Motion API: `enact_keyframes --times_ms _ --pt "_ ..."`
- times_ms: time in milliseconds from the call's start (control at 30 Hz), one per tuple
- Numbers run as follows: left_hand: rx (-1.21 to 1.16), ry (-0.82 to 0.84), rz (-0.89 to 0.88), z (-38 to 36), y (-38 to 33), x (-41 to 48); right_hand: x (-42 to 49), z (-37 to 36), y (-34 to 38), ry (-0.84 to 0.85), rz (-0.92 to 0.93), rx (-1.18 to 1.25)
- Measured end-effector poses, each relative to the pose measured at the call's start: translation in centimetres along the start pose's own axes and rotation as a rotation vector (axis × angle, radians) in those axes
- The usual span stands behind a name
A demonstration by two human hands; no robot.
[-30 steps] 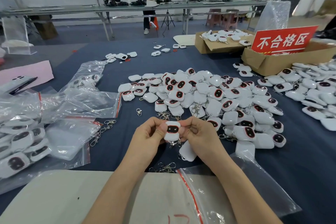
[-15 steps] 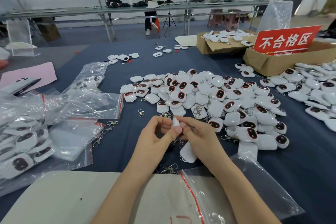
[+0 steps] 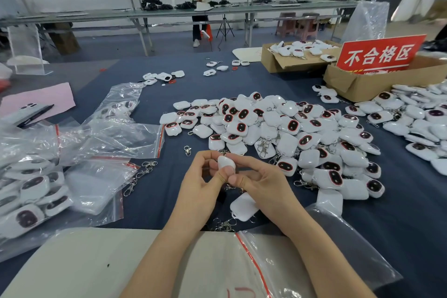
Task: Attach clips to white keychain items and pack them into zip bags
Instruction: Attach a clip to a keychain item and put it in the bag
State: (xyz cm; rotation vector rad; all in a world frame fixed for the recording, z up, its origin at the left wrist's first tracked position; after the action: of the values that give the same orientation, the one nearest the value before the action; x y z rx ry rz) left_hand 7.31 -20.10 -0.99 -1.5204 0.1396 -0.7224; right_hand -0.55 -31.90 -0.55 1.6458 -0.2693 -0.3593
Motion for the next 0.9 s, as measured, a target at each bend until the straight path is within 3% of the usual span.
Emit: enact_keyframes --times_ms 300,700,900 --pt "0.006 -0.003 -0.031 0.2 0.3 0.2 0.0 0.4 -0.3 -0.137 0.032 -0.044" --pt "0.044 -0.033 0.035 0.4 0.8 0.1 -0.1 0.7 -0.6 -0.178 -0.045 0.049" --pt "-0.043 0.033 -0.07 -0.7 -0.9 -0.3 0.2 0.9 -1.1 -0.213 -0.068 0.125"
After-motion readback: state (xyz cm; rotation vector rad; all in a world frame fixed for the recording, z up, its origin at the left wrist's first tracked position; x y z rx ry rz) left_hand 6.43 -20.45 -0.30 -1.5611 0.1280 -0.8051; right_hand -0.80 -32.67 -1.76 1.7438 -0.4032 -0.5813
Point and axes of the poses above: each hand's wrist, its own x-axis towards the middle knuckle, its own z-axis out of the back of the hand, y = z × x, the point moved 6 cm from there along x, towards the middle knuckle, and after that the axes turned 11 degrees about -z, right-handed, at the moved point
